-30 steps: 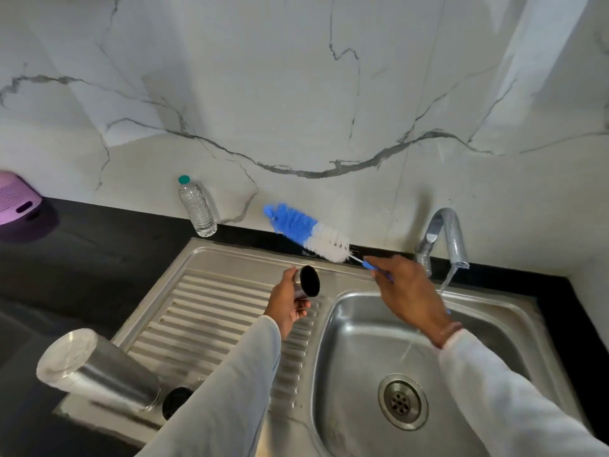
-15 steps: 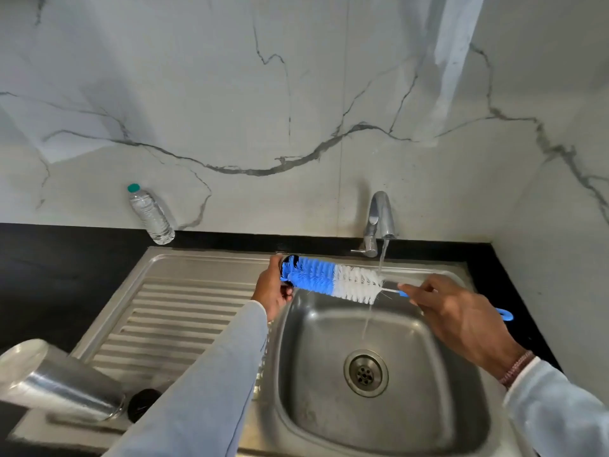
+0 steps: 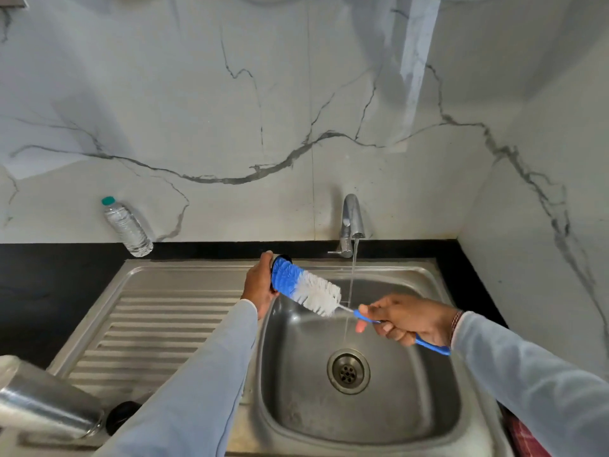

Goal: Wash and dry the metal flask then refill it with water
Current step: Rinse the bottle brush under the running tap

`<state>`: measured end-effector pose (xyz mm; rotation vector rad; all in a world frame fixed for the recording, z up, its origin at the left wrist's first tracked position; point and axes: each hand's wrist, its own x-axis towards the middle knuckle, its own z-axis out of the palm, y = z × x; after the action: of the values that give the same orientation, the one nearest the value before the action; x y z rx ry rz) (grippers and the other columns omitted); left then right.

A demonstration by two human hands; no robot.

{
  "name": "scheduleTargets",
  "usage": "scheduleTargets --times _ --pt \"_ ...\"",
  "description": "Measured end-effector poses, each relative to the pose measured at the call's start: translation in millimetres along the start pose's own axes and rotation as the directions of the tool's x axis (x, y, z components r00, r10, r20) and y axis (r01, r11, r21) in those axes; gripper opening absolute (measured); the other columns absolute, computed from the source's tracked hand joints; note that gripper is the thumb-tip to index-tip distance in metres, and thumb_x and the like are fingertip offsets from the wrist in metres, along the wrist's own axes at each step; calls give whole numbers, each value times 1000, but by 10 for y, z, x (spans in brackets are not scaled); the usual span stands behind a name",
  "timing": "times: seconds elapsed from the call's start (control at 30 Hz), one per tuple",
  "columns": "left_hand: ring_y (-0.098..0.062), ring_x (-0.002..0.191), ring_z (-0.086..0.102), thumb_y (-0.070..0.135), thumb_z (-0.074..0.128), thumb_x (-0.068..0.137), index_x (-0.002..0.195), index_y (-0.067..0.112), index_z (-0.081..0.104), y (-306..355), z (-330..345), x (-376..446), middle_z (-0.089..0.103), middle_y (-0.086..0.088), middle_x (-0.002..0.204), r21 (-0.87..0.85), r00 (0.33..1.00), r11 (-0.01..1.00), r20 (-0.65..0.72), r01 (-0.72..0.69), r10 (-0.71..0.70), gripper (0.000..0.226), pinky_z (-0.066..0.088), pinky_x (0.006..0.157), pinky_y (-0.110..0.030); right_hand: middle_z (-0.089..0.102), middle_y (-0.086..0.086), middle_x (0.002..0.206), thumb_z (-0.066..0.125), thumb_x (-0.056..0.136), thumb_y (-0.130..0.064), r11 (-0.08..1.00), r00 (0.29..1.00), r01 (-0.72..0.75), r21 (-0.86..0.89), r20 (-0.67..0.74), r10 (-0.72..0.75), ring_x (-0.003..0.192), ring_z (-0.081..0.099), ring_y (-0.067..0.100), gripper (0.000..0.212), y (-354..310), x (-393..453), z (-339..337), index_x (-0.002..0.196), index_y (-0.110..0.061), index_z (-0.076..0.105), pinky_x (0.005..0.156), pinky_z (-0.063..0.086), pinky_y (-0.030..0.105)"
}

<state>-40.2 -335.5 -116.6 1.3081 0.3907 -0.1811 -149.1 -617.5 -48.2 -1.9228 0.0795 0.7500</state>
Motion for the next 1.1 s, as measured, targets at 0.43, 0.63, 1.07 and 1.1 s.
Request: scheduleTargets --times 0.43,0.63,1.07,1.1 --pt "-13 44 27 47 47 101 87 11 49 51 9 -50 38 -2 58 278 990 954 44 116 -133 39 25 45 -25 64 2 75 27 109 -23 36 386 -27 -999 -44 -921 52 59 26 46 388 -55 5 110 -13 73 39 34 30" --pt "-19 55 51 45 52 102 82 13 58 193 144 -117 56 -9 67 174 994 984 105 -29 11 38 41 54 -26 44 -8 52 38 96 -70 907 918 199 -371 -255 -305 47 36 11 58 355 1 54 88 -27 75 52 32 29" --pt "-13 41 23 52 46 98 87 13 51 167 -7 -150 45 -6 57 376 977 915 91 146 -193 40 20 40 -21 59 -2 66 62 98 -35 135 578 -160 -978 -204 -790 44 52 22 16 120 -305 173 99 -21 69 42 22 24" --pt "-12 41 22 53 46 97 87 13 51 196 -21 -145 48 -8 57 402 964 892 76 205 -255 41 19 38 -20 58 -1 68 61 98 -27 66 512 -152 -986 -136 -848 44 52 22 16 159 -322 167 103 -16 71 42 19 24"
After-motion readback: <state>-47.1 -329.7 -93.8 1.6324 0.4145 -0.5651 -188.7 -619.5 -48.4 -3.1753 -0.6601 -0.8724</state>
